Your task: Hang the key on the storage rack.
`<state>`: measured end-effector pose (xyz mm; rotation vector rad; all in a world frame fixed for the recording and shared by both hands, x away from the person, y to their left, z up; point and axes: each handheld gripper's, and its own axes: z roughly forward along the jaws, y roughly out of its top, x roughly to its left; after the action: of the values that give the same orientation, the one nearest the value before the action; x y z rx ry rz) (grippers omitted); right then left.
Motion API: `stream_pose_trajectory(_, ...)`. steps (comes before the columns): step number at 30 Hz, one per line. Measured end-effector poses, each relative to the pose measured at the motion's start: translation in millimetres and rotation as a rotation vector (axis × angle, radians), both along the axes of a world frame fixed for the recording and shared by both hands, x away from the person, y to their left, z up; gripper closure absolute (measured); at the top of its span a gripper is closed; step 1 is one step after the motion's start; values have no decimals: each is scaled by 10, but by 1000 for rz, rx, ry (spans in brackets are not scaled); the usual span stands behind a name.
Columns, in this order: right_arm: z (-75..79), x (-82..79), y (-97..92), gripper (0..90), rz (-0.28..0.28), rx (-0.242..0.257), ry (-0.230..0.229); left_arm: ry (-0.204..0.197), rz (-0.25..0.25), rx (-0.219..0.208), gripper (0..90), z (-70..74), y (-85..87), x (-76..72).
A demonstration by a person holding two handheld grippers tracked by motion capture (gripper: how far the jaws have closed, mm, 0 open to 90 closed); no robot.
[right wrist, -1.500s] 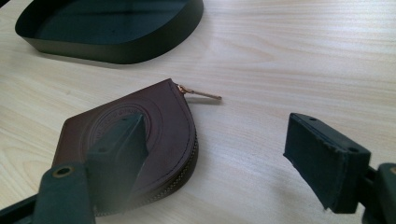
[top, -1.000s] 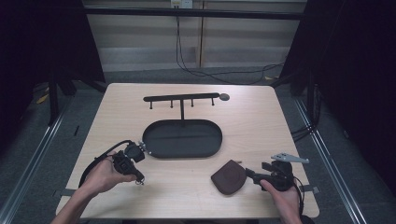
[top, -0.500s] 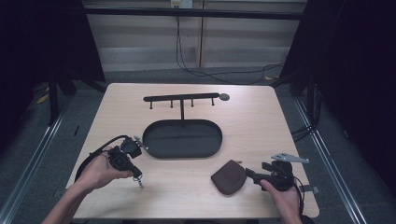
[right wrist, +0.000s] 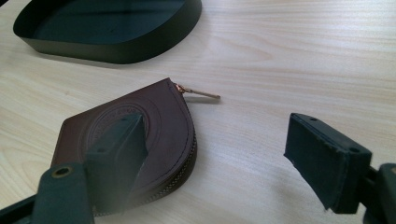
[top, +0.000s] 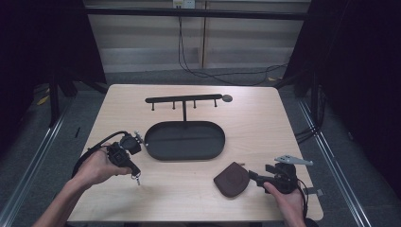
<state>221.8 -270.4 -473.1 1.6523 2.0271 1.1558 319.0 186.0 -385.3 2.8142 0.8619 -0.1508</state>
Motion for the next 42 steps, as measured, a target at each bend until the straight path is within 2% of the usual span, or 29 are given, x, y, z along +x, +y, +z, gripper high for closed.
stream_pose_trajectory(4, -2, 4, 2, 204, 2, 0, 1, -1, -6, 18, 894, 54, -15, 16)
stream_pose_trajectory(7, 0, 1, 0, 204, 3, 2, 1, 6, -29, 28, 894, 96, -31, 17)
stream_pose_trajectory(17, -6, 10, -3, 200, 4, 1, 3, 3, -28, 47, 894, 171, -28, 68)
stream_pose_trajectory(20, -6, 10, -3, 200, 3, 1, 3, -5, -25, 43, 894, 219, -29, 82)
stream_pose_trajectory(21, -6, 10, -3, 201, 4, 1, 4, -13, -10, 43, 893, 237, -32, 88)
stream_pose_trajectory(23, -3, 6, -2, 200, 3, 2, 2, -19, -20, 47, 893, 251, -33, 100)
stream_pose_trajectory(28, -4, 8, -2, 200, 3, 1, 3, -15, -12, 56, 893, 266, -46, 105)
stream_pose_trajectory(42, -1, 5, 3, 196, 5, -1, 4, -30, -10, 69, 894, 481, -23, 241)
